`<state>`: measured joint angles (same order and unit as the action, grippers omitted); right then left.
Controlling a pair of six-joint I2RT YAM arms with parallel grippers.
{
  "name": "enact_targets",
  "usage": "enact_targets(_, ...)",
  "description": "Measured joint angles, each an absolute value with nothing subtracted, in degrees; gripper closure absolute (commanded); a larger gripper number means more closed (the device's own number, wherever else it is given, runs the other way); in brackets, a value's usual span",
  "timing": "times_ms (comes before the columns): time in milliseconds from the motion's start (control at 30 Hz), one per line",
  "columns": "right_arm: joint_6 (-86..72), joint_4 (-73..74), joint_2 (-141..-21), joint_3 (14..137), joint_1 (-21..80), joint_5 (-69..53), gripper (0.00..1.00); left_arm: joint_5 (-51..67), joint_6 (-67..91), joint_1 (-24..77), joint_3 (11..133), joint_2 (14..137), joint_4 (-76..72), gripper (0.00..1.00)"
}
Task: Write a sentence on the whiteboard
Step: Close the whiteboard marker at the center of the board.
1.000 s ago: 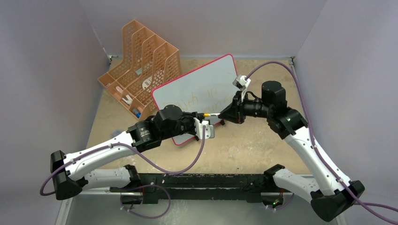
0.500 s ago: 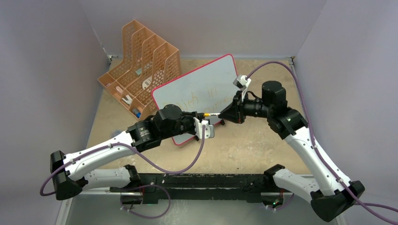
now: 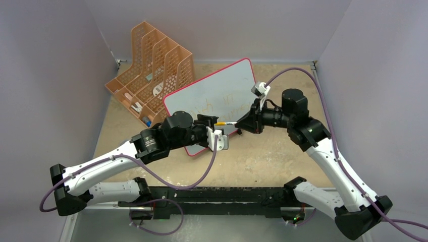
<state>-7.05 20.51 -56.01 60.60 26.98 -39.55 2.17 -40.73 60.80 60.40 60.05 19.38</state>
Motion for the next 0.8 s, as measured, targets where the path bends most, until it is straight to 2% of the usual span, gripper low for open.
enact_targets(200, -6.9, 19.8, -55.7, 60.4, 27.0, -39.6, 1.0, 2.8, -39.4, 60.4, 61.6, 63.2, 22.1, 0.47)
enact_targets(433, -6.8, 19.3, -54.7, 59.5, 27.0, -39.6, 1.0, 4.5, -37.8, 58.8, 63.5, 65.6, 23.6, 0.56)
enact_targets(733, -6.8, 18.9, -54.5, 59.5, 27.0, -40.1, 1.0, 6.1, -36.6, 57.2, 64.6, 66.1, 24.6, 0.58)
enact_targets(800, -6.8, 18.9, -54.2, 59.5, 27.0, -40.2, 1.0, 6.3, -36.5, 57.0, 64.9, 66.6, 24.8, 0.62)
